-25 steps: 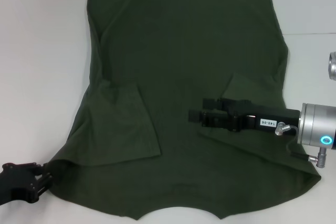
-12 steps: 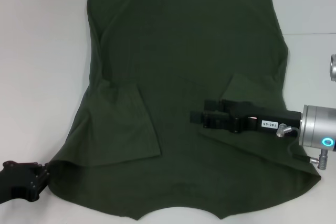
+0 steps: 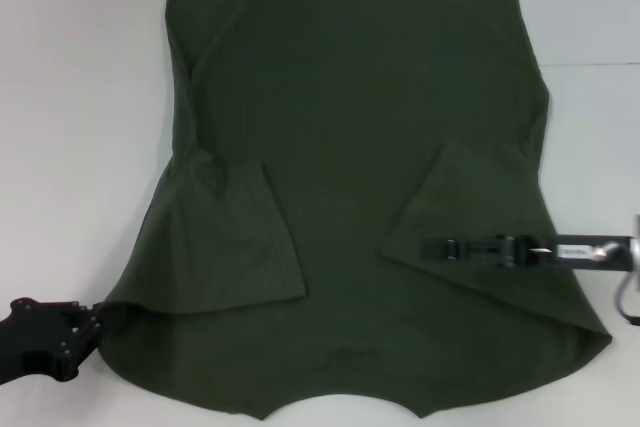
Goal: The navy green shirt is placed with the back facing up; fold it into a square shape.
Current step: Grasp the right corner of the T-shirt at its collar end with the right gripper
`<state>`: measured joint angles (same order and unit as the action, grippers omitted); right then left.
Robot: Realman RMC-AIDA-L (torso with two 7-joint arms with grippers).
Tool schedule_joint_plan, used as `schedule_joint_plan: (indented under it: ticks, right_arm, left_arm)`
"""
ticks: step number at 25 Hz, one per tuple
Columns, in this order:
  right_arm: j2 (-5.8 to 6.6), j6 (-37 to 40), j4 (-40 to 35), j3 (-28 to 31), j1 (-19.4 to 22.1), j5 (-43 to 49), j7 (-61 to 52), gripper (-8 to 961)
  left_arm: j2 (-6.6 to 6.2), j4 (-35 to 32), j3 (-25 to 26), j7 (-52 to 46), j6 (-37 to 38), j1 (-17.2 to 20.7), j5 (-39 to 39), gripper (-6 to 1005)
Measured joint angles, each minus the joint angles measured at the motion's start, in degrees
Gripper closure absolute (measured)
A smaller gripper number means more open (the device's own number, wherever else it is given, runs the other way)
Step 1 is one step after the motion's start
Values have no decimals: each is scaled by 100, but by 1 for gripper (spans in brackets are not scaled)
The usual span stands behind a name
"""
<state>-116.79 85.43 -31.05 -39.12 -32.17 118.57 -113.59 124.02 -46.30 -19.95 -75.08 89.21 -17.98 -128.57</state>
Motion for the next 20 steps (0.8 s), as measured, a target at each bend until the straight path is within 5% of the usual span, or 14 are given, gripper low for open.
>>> schedule_joint_plan:
  ticks: [12, 20]
  right_arm:
    - [479, 599, -565, 101, 986, 105, -1188, 25]
    - [638, 760, -601, 554, 1411, 362, -1386, 26]
  left_arm:
    - [17, 22, 0, 9, -30, -4, 69, 985]
    - [17, 42, -34, 0, 14, -16, 79, 984]
